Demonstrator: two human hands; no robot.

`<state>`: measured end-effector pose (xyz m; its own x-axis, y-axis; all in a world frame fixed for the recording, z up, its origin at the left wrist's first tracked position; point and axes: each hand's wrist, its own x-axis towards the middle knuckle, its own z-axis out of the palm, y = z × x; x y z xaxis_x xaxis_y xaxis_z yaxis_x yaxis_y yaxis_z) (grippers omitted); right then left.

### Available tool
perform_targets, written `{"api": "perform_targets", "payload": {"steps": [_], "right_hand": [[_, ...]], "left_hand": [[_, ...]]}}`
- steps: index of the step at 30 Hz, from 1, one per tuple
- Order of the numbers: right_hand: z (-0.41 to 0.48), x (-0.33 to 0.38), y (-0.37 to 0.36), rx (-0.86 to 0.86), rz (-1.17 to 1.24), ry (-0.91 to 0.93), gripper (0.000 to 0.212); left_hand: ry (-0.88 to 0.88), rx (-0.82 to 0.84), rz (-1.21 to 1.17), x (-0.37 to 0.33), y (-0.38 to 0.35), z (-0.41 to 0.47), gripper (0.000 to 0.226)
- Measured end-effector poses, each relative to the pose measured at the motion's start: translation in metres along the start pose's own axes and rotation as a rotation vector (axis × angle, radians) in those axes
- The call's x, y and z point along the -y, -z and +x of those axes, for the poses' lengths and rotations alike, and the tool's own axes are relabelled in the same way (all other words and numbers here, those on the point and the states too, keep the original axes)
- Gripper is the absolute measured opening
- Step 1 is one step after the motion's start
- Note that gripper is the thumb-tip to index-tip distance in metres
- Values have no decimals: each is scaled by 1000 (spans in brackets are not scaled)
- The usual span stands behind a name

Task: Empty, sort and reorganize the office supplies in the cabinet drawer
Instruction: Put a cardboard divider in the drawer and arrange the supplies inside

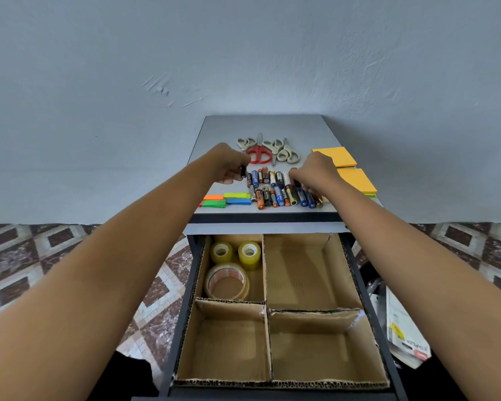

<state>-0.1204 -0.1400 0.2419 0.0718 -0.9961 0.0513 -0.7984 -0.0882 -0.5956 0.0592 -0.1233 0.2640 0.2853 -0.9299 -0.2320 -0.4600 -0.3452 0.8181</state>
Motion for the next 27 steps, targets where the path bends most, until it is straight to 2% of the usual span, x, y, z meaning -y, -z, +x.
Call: {"api": "perform_targets", "payload": {"steps": [4,7,12,22,27], "right_hand": [[2,3,10,22,305,-124,18],[1,3,16,56,411,-158,17],[-2,2,21,96,450,-146,17],[-5,1,18,113,445,-104,23],[-5,-1,14,109,452,-97,21]], "left_hand": [[28,0,86,4,-6,4,19],[57,-5,136,5,-9,7,23],[95,18,181,5,-14,12,24],[6,12,370,-2,-21,17,29],[88,76,392,-7,-21,20,26]]}}
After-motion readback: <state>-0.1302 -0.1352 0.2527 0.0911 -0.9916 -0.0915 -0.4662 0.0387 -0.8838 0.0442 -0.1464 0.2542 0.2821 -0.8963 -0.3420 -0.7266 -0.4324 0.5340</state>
